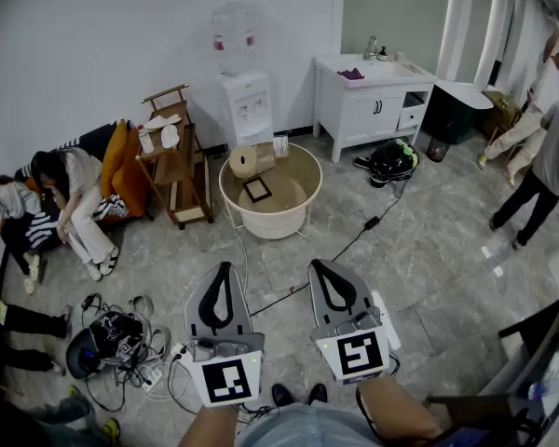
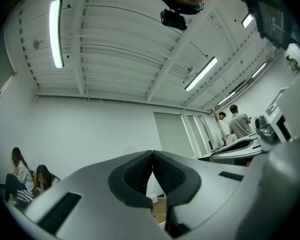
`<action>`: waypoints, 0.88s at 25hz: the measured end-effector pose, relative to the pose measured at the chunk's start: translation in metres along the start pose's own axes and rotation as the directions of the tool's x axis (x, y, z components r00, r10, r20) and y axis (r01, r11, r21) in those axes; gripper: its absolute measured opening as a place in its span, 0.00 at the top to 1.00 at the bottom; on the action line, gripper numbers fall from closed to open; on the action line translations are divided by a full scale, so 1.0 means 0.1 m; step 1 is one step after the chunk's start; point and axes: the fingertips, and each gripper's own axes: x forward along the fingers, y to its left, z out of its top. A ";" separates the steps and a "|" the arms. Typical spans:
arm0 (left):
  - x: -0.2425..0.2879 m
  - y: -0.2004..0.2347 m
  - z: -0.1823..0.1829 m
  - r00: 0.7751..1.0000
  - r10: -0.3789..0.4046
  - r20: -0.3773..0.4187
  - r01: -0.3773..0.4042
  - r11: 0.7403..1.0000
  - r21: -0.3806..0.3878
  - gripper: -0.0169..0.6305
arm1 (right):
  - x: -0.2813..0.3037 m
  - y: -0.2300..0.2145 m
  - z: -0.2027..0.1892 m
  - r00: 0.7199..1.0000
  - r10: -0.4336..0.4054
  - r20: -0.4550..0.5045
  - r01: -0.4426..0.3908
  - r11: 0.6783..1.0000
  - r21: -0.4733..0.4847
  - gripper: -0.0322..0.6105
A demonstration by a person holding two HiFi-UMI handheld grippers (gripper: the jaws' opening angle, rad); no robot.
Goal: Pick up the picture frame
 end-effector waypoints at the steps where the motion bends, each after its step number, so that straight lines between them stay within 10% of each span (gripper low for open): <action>1: 0.00 0.01 -0.01 1.000 0.001 -0.001 -0.001 1.000 -0.001 0.95 | 0.01 0.01 -0.01 1.000 -0.001 -0.002 0.001 1.000 -0.001 0.93; 22: 0.21 0.79 -0.44 0.999 0.035 -0.035 -0.036 0.999 -0.029 0.95 | 0.83 0.34 -0.20 0.997 0.022 -0.078 -0.020 0.999 0.030 0.93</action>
